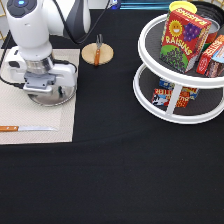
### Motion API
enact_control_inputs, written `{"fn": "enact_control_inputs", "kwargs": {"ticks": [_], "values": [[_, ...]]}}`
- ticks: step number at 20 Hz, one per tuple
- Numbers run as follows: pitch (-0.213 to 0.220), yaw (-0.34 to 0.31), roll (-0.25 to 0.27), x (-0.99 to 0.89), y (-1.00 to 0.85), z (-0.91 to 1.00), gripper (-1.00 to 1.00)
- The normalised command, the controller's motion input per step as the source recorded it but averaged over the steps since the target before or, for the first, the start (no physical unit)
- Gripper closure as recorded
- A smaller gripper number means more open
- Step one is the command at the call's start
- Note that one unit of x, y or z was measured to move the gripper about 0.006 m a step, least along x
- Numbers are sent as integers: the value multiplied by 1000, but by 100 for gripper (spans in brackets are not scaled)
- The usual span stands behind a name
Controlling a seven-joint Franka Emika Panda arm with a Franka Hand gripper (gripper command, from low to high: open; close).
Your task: Arrange plate and fork
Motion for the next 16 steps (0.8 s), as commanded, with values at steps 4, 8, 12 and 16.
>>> {"fn": "enact_control_inputs", "kwargs": {"ticks": [4,8,12,16], "values": [[36,10,54,672,-755,44,-100],[47,1,66,561,-775,9,-100],[58,0,101,176,-874,1,-100],[86,0,130,-20,-923,0,-100]]}}
